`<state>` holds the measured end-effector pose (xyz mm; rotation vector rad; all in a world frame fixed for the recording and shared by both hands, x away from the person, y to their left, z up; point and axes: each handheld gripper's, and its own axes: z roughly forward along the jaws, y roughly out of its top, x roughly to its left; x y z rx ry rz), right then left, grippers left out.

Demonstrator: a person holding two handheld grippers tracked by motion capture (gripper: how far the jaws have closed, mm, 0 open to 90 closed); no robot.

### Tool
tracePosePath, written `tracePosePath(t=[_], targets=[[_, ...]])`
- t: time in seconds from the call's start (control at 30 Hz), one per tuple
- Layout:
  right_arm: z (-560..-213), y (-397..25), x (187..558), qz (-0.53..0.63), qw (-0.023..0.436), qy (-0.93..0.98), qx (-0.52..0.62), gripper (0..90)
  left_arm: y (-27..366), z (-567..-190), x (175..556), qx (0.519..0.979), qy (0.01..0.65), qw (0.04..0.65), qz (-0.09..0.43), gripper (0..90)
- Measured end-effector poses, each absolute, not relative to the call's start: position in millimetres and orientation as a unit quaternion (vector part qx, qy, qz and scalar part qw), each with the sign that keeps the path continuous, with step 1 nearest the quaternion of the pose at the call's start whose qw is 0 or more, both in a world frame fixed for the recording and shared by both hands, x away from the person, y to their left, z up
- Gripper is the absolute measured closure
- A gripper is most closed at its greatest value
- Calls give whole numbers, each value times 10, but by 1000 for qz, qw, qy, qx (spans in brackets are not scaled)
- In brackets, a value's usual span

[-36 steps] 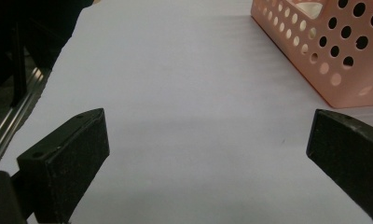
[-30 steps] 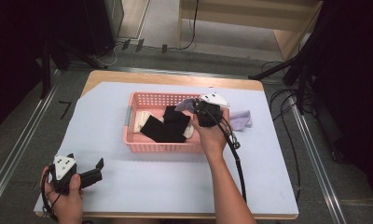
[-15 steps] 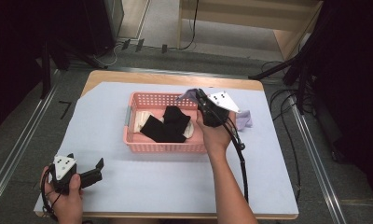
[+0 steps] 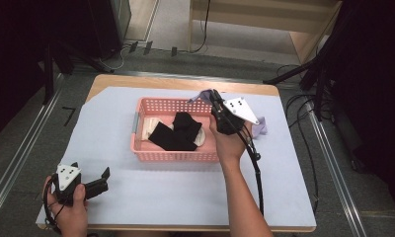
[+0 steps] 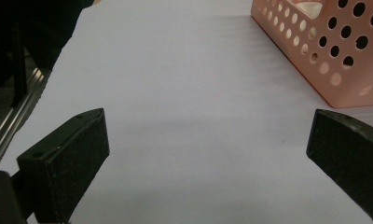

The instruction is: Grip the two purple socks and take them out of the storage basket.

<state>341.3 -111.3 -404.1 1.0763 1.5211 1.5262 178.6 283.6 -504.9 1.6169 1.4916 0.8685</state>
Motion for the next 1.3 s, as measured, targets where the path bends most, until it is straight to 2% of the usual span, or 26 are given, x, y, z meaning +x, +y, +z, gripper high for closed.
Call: tracePosePath(t=[0.73,1.3], targets=[[-4066,-1646,3377,575,393,555,454,878,2828,-5051,1787,632,582,379,343,0],[-4376,-2216,3366,531,410,540,508,877,2824,-5052,1787,633,582,377,344,0]])
